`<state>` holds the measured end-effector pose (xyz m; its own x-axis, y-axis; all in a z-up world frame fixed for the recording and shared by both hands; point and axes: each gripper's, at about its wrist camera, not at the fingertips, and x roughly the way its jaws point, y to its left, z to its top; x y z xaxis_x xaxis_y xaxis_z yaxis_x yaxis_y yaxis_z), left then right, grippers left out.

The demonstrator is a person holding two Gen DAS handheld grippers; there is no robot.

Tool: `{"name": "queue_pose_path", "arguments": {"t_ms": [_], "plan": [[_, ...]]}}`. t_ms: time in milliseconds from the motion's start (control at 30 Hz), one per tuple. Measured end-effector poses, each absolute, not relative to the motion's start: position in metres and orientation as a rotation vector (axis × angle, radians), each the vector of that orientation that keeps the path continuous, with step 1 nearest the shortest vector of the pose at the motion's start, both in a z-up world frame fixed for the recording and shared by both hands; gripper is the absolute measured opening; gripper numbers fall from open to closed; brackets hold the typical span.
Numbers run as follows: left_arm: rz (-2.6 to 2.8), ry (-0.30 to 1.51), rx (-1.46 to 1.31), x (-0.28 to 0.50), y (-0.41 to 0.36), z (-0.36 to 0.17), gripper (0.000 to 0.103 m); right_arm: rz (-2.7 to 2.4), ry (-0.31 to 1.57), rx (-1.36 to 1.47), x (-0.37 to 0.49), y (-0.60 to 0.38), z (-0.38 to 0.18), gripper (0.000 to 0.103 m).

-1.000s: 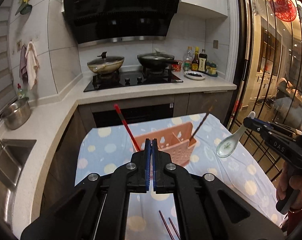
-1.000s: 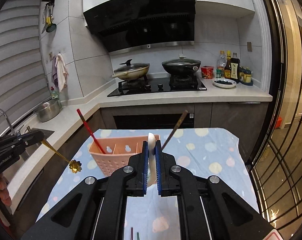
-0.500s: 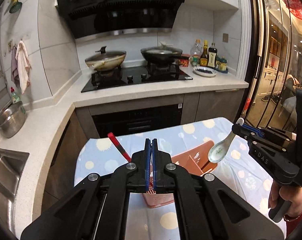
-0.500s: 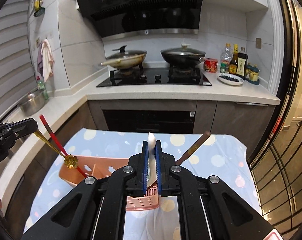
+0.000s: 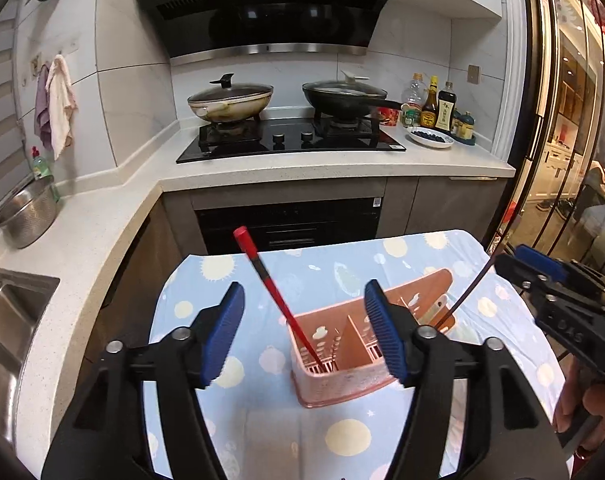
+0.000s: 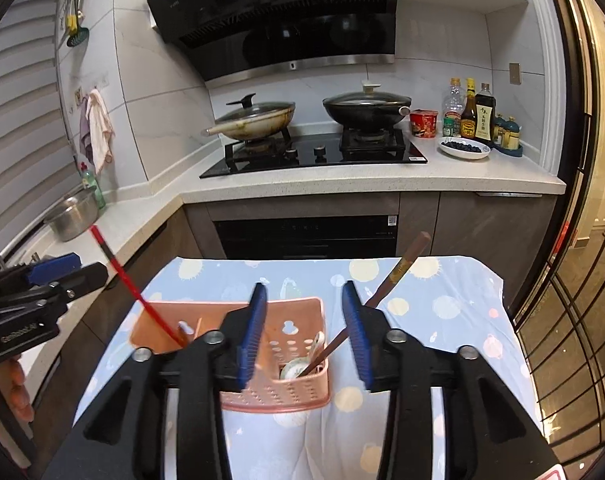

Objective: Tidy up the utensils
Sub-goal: 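Drop both spoons into the pink holder by opening both grippers, then close left gripper on dark-brown chopstick while right gripper closes on green chopstick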

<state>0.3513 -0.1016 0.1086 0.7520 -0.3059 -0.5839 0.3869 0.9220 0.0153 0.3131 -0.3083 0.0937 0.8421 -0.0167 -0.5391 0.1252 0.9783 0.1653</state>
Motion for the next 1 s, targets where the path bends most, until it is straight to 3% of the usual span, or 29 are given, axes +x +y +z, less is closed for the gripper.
{"name": "queue_pose_path", "arguments": {"t_ms": [200, 467, 533, 1000], "plan": [[-0.375, 0.613, 0.125, 0.314, -0.092, 0.104, 0.075, -0.067, 0.561, 0.198, 0.259, -0.303, 0.097, 0.052], [-0.371, 0.673, 0.129, 0.253, -0.083, 0.073, 0.085, -0.065, 0.629, 0.196, 0.185, -0.288, 0.073, 0.054], [-0.361, 0.684, 0.134, 0.238, -0.08, 0.065, 0.086, -0.069, 0.647, 0.204, 0.166, -0.286, 0.065, 0.059], [-0.249, 0.819, 0.176, 0.15, -0.038, -0.008, 0.093, -0.141, 0.823, 0.197, 0.057, -0.267, -0.015, 0.059]]}}
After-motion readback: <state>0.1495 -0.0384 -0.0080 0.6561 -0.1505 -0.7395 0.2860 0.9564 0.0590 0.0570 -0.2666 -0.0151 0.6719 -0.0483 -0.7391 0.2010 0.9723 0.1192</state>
